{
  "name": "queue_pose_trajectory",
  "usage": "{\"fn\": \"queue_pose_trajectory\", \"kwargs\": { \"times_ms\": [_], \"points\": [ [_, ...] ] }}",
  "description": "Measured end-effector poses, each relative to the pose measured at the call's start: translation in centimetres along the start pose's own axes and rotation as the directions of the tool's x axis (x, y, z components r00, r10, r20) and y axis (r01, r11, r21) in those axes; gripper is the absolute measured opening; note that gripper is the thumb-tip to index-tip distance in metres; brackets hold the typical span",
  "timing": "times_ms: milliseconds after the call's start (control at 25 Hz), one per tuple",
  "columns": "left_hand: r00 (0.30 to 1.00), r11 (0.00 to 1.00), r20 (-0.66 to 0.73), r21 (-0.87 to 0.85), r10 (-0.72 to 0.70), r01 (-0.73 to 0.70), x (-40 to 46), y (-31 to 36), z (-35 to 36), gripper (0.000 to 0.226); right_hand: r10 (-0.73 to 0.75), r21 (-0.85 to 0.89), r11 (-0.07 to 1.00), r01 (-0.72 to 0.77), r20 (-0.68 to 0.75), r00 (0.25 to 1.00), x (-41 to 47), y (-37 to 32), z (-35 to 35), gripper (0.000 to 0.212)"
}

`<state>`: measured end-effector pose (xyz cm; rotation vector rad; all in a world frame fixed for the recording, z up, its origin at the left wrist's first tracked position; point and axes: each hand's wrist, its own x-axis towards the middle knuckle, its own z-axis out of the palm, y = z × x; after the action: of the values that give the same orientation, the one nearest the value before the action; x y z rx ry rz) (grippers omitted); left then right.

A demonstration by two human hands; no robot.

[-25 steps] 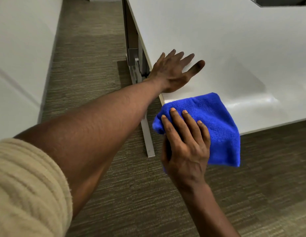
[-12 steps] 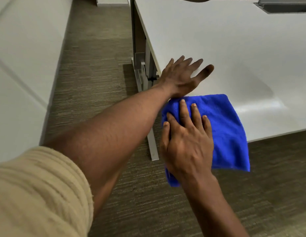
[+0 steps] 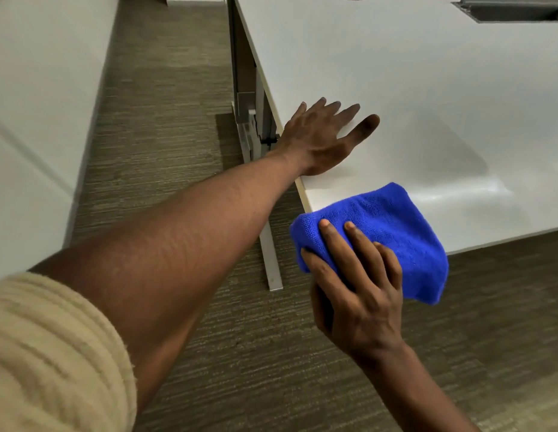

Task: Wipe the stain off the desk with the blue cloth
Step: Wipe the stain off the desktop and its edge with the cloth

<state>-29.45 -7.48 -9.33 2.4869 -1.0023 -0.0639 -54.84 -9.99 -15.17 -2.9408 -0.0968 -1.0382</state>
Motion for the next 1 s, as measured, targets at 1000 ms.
{"fn": "queue_pose_trajectory", "kwargs": {
  "times_ms": [1000],
  "points": [
    [1.0, 1.0, 0.016, 0.02, -0.002, 0.002, 0.5, -0.2, 0.1, 0.083, -0.609, 0.359, 0.793, 0.493, 0.464, 0.643, 8.6, 4.1, -1.9, 0.029]
  ]
}}
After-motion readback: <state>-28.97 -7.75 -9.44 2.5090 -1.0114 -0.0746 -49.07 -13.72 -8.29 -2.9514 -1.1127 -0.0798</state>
